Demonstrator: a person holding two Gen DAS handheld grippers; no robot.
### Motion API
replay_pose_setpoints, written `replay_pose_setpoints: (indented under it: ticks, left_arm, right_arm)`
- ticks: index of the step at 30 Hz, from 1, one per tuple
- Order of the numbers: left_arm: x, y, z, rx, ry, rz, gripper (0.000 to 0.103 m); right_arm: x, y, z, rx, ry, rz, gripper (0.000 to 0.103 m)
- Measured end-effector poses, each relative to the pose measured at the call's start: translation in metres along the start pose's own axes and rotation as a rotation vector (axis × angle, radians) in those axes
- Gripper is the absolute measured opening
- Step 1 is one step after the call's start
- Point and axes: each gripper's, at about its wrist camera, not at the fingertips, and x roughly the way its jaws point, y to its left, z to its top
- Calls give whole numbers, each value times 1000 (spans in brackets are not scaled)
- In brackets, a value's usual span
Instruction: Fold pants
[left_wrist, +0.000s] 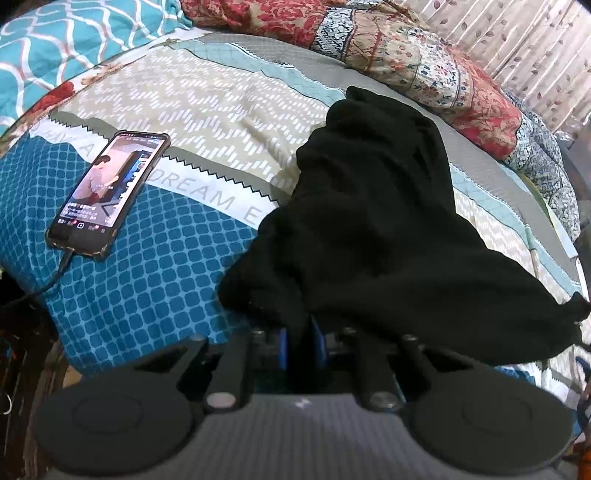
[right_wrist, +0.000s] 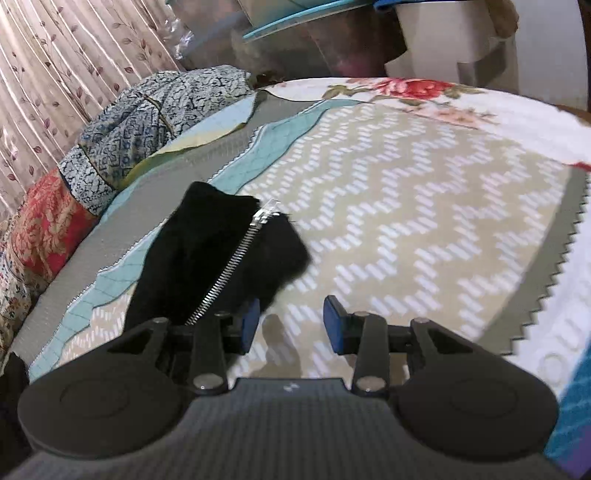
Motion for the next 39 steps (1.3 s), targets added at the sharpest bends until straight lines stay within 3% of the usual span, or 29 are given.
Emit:
replay_pose_setpoints:
  ticks: [5,7,9,14,18,20,23,24,25,29,34,39]
  left_arm:
    - [0,-4,-5,-2,8,20,11]
    - [1,-7,-7,11,4,31,10]
    - [1,-11,-9,29,-1,40,9]
    - [-1,-14,-14,72,7,3,9]
    - [-6,-19,-22,124,18,-85,9]
    - [-2,-24,-29,162,44,-86,10]
    - [4,-25,-37,202,57,-73,11]
    - [2,-24,-38,201,52,-84,13]
    - [-1,-21,-38,199,46,-102,17]
    - [-22,-3,-33,183,-24,-182,34]
    - [-41,25,-12,109,-138,-202,35]
    - [-29,49,11,12,-173,-161,33]
  right_arm:
    - [28,20,8,9,29,-13,38]
    - [33,28,8,-36,26,-51,11]
    - [29,30,10,-64,16,-66,5]
    - [-17,17,22,-69,-145,-140,4]
    - [-53,-16,34,-34,-283,-296,4]
    - [-53,-30,36,-56,-278,-421,4]
    - [-42,-43,38,-96,-168,-529,23]
    - [-47,-47,38,-71,-173,-526,36]
    - [-56,-50,37,-40,-205,-512,41]
    - [-75,-32,36,-43,-256,-438,41]
    - [-80,23,32,-126,-273,-316,41]
    - [-68,89,21,-225,-186,-125,41]
